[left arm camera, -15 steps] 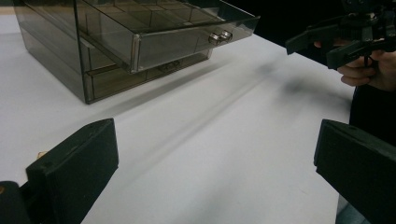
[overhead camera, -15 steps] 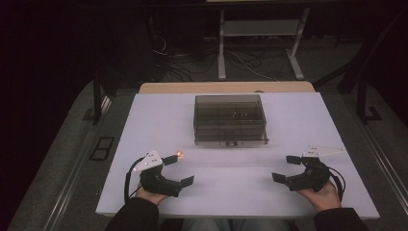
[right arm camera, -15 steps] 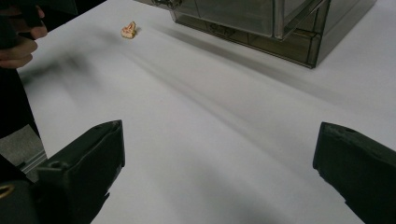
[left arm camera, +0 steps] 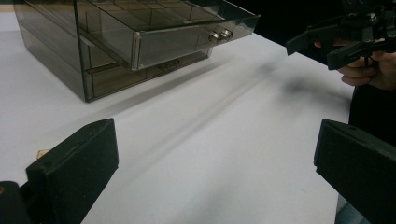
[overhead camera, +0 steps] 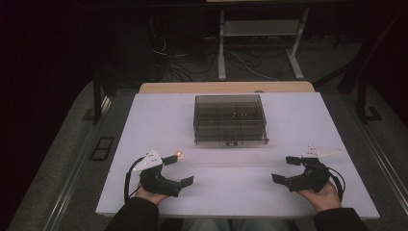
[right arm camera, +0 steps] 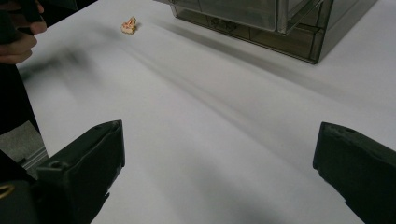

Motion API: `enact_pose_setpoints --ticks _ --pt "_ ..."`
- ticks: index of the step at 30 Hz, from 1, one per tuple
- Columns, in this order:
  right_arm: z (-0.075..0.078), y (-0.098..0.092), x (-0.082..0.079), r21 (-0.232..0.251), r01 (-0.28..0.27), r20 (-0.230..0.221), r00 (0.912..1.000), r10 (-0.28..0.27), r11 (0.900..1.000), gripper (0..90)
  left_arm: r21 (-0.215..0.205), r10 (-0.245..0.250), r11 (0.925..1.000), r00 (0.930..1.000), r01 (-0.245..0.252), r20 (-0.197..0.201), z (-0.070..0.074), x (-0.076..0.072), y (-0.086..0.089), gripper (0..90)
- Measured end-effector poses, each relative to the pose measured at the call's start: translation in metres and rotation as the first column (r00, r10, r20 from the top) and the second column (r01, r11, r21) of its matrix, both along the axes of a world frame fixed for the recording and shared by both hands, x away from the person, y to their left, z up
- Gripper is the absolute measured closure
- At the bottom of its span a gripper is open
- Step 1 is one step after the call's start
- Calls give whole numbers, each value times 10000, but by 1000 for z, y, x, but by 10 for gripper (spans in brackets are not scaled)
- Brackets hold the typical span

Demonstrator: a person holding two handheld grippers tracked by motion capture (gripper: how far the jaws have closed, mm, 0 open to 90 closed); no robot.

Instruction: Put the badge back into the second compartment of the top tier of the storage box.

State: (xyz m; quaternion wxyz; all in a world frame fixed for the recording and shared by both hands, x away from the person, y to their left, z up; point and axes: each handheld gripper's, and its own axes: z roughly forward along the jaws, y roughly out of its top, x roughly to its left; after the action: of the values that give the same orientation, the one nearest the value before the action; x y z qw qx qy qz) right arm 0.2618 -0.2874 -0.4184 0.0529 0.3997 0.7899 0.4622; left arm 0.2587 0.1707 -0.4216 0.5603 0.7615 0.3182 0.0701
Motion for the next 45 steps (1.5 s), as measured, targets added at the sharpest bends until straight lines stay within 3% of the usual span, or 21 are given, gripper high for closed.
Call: enact_pose_setpoints --ticks 10,19,37,45 --pt "-1 2 2 -66 -44 -32 10000 43 10000 15 205 -99 9997 9999 100 -43 -1 0 -2 0" --pt "-2 2 1 -58 -62 -49 10000 62 10000 15 653 -153 9977 9998 162 -141 5 -1 -1 0" --pt "-2 0 -1 -129 23 -103 9999 -24 9999 15 1316 -644 9890 9976 673 -263 31 8 3 0" --pt "-2 0 -2 -174 7 -109 9999 -9 9998 15 1456 -579 9875 9980 609 -248 39 18 6 0"
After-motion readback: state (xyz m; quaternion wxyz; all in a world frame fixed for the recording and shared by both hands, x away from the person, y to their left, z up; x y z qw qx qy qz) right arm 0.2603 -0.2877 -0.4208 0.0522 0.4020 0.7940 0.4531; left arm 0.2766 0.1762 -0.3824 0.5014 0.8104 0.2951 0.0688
